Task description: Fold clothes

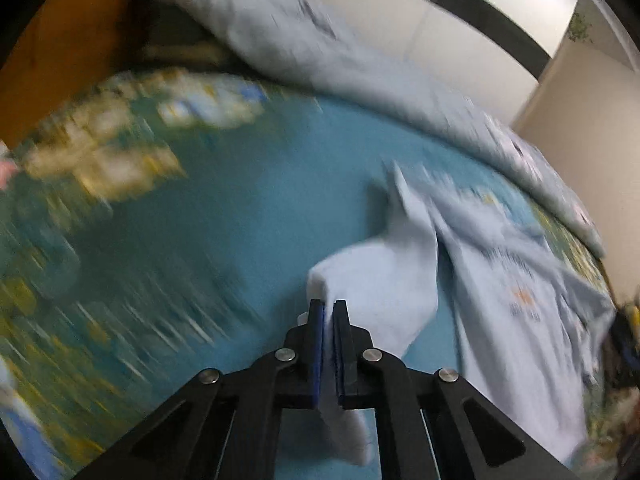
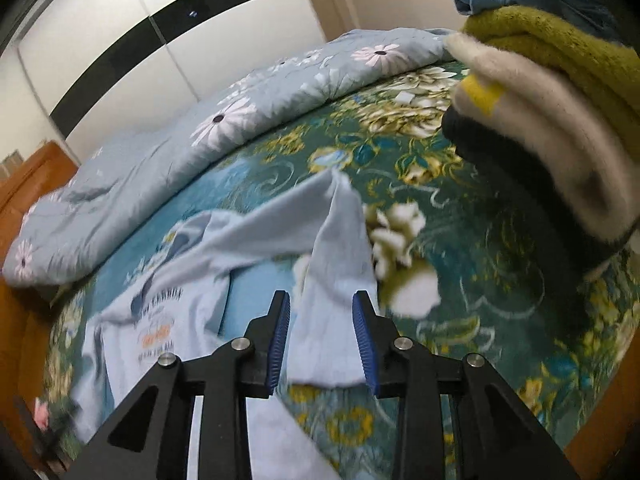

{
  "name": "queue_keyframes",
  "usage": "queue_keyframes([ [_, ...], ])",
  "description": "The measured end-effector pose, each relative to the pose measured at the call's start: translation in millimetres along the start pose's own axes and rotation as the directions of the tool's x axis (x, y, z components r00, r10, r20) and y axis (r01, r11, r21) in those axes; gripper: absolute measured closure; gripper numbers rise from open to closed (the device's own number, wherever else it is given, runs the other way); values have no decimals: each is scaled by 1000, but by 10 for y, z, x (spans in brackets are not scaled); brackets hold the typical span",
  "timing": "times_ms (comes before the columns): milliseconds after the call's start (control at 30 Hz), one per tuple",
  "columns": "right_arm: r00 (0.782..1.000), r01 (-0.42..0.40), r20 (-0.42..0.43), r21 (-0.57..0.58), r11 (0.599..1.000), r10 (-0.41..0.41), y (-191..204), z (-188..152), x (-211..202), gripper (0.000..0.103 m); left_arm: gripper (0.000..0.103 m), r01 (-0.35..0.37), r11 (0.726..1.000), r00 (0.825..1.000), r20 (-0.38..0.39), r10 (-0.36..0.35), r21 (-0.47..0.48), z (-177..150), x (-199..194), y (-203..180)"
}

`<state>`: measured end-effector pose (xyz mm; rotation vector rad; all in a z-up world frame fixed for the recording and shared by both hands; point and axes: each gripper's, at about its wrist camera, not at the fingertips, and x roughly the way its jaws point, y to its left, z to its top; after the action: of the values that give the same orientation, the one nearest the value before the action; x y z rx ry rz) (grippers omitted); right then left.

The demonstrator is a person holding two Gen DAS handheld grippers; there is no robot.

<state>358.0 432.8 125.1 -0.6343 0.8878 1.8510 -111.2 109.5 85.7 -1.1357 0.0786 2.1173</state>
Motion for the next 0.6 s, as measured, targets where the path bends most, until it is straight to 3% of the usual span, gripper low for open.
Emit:
queue_keyframes([
  [67, 1000, 14, 4, -17, 1000, -14, 16, -94, -36, 70, 98, -93, 996, 992, 83, 92, 3, 307, -99, 175],
  [133, 1000, 4, 15, 14, 1000, -4, -35, -159, -46, 70, 98, -249, 968, 958, 142, 248, -13, 654, -42, 364],
  [233, 1000, -25, -15, 67, 997, 26, -92, -210, 25, 70, 98, -257, 960, 963, 49, 264, -114, 1034, 233, 747],
  [367, 998, -47, -33, 59, 997, 49, -85, -282, 50, 70, 94, -198, 962, 979, 9, 203, -187, 1135, 324, 875],
  [500, 997, -58, -52, 87, 994, 62, -213, -404, 29, 70, 84, -229, 957, 973, -40, 226, -179, 906, 342, 776],
  [600, 993, -74, -85, 92, 993, 82, -325, -560, 20, 70, 84, -254, 951, 967, -52, 248, -176, 507, 210, 622],
])
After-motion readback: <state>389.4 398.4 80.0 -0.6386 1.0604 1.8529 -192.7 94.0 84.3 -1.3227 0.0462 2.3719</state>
